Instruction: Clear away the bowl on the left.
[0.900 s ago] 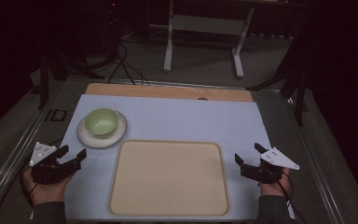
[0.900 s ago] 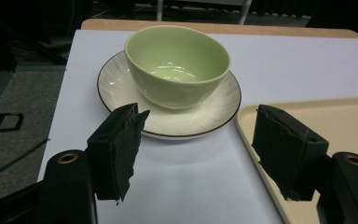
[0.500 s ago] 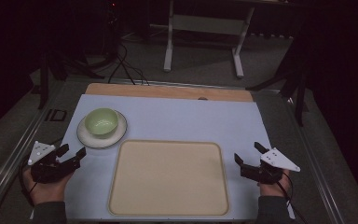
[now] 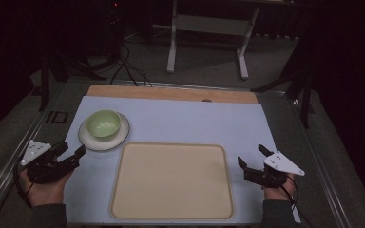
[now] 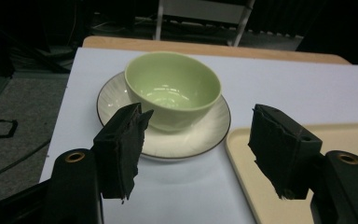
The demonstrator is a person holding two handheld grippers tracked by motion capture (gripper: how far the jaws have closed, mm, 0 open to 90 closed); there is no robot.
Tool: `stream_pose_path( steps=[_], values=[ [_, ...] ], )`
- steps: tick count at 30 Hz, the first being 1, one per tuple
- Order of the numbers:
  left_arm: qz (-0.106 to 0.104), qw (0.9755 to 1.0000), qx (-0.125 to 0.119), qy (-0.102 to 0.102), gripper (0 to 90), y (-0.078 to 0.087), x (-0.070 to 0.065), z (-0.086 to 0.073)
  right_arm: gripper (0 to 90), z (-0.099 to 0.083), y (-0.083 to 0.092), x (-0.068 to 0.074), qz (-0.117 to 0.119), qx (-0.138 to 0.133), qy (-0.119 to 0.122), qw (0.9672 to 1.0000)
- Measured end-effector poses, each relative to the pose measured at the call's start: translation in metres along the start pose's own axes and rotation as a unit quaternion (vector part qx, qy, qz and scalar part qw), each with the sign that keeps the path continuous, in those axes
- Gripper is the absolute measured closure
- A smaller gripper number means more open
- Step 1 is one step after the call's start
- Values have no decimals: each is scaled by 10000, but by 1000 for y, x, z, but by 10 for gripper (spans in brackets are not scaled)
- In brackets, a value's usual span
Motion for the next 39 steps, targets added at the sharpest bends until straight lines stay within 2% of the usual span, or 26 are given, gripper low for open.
stream_pose_path(
  steps=[9,10,21,33,39],
  values=[
    [8,10000,-40,-60,358,-5,6,13,137,1,1,0,6,-39,-21,10000],
    [65,9999,-76,-68,351,-12,10,19,137,1,1,0,8,-35,-4,10000],
    [196,9997,-174,-23,338,-33,19,36,137,1,1,-1,-15,-39,-6,10000],
    [398,9992,-91,-1,337,-56,28,40,137,1,1,-1,-23,-32,-9,10000],
    [326,9994,-81,-64,331,-67,28,41,136,1,1,-1,-21,-33,-19,10000]
  ],
)
Point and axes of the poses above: each handheld gripper's, and its own axes: y roughly backward along the jaws, z roughly out of its top, x roughly to its left, the point moved 8 cm from there along -y, roughly forward along the jaws
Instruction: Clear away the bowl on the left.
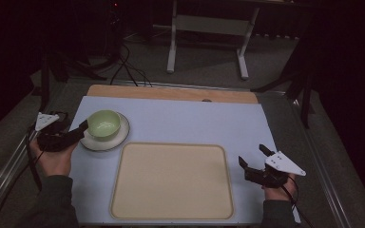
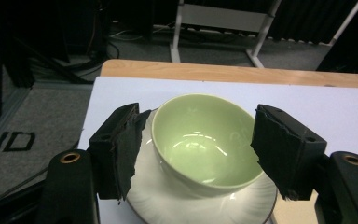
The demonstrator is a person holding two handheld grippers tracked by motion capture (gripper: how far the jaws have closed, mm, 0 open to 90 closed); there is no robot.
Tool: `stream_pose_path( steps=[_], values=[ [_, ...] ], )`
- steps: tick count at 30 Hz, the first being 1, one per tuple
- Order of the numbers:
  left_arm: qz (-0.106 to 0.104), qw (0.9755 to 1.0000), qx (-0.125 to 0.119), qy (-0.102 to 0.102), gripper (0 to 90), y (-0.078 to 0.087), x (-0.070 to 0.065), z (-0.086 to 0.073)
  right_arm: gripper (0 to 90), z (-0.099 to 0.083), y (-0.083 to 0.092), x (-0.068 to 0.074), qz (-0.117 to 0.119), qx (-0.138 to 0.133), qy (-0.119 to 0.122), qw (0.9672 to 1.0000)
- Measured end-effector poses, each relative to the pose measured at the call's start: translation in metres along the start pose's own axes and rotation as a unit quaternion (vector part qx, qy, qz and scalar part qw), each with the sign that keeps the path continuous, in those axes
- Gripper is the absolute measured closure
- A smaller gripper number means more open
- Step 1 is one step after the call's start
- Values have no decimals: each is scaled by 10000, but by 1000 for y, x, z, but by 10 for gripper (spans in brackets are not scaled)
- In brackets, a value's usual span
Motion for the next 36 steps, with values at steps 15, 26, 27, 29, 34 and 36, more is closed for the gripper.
stream_pose_path(
  steps=[15,26,27,29,34,36],
  values=[
    [97,9994,247,240,334,-26,14,-3,137,0,-1,1,15,22,15,10000],
    [358,9973,584,244,386,-45,20,-14,137,-1,-1,1,20,38,29,10000],
    [375,9971,609,242,388,-47,20,-15,137,-1,-1,1,21,40,28,10000],
    [418,9964,691,245,390,-50,20,-18,137,-1,-1,1,22,44,24,10000],
    [429,9948,869,328,392,-59,20,-25,137,-1,-2,1,29,56,20,10000],
    [406,9946,894,345,393,-61,19,-27,137,-1,-2,1,30,63,21,10000]
  ],
)
Point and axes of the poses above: each handheld gripper's, and its own axes: y roughly backward along the jaws, z roughly out of its top, x roughly to its left, the point moved 8 cm from there along -y, roughly forward along the jaws
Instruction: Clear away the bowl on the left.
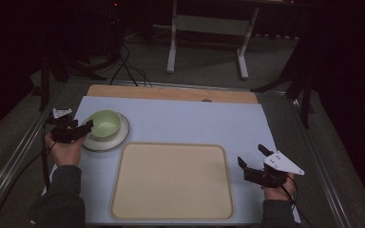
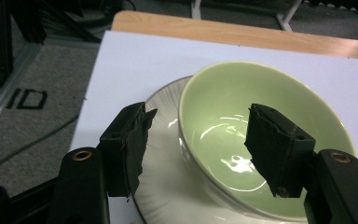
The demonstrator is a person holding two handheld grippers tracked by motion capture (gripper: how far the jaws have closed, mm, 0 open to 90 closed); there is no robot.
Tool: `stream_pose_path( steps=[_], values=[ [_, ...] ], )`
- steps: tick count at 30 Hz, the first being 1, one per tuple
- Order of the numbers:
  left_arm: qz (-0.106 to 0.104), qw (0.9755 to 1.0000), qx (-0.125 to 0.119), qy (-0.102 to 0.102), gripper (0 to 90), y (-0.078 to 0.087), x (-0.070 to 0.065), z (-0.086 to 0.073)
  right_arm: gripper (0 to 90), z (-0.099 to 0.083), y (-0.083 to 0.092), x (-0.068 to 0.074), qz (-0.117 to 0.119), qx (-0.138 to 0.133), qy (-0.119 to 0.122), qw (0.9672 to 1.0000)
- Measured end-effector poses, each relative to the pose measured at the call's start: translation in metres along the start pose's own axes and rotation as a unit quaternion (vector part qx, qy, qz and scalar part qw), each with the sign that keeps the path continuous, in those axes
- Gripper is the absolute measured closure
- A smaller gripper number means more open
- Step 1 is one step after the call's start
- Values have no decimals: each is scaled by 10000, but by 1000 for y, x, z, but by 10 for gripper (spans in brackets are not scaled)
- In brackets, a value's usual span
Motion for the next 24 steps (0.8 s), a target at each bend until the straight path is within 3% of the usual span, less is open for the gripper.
stream_pose_path(
  steps=[7,14,19,24],
  values=[
    [92,9994,303,152,402,-14,-1,-10,137,-1,-1,0,20,56,1,10000],
    [194,9972,661,297,477,-26,0,-20,137,-1,-1,0,27,57,-1,10000],
    [158,9956,805,443,535,-32,-1,-24,137,-1,-1,0,29,61,0,10000],
    [-36,9930,906,763,556,-39,-4,-27,137,-1,-1,0,37,65,6,10000]
  ],
)
Point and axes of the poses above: each handheld gripper's, and its own axes: y roughly backward along the jaws, z roughly out of its top, x roughly to its left, the point moved 8 cm from there along -y, roughly forward along the jaws
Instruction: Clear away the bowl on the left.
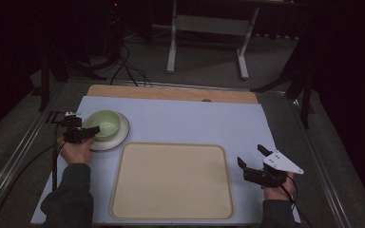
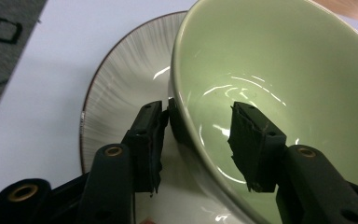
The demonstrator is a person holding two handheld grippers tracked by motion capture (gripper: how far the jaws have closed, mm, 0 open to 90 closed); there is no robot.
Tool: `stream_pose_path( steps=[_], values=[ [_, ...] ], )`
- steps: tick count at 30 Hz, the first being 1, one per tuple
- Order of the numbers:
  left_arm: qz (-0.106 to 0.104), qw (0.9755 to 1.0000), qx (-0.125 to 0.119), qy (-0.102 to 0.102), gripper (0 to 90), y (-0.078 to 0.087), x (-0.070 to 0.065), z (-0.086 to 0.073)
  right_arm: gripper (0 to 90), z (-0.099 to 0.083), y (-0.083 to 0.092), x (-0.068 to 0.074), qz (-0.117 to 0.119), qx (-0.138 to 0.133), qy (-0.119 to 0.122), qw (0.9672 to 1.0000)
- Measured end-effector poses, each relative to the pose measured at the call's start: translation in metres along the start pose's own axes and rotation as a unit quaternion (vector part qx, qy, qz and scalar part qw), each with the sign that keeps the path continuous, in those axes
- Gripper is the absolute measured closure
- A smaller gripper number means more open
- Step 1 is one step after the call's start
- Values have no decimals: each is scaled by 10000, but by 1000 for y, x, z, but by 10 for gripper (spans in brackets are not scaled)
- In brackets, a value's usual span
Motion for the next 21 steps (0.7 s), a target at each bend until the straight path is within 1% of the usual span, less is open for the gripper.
stream_pose_path(
  steps=[1,3,6,10,17,21],
  values=[
    [-22,10000,33,51,564,-1,0,-1,137,0,0,0,3,-3,1,10000],
    [-58,9998,-7,183,575,-3,-1,-1,137,0,0,0,0,-7,3,10000],
    [-268,9984,-75,494,592,-3,1,-2,137,0,1,0,4,-16,-1,10000],
    [-464,9966,-108,671,626,-2,4,-3,137,0,0,0,11,-12,13,10000],
    [-645,9945,-89,821,729,1,5,-3,137,1,0,1,8,-8,25,10000],
    [-630,9946,-56,820,791,3,4,-4,137,1,0,1,14,-7,28,10000]
  ],
)
Point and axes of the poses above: each handheld gripper's, and its own axes: y roughly backward along the jaws, z roughly out of its top, x roughly to its left, the point moved 8 cm from there along -y, roughly forward along the jaws
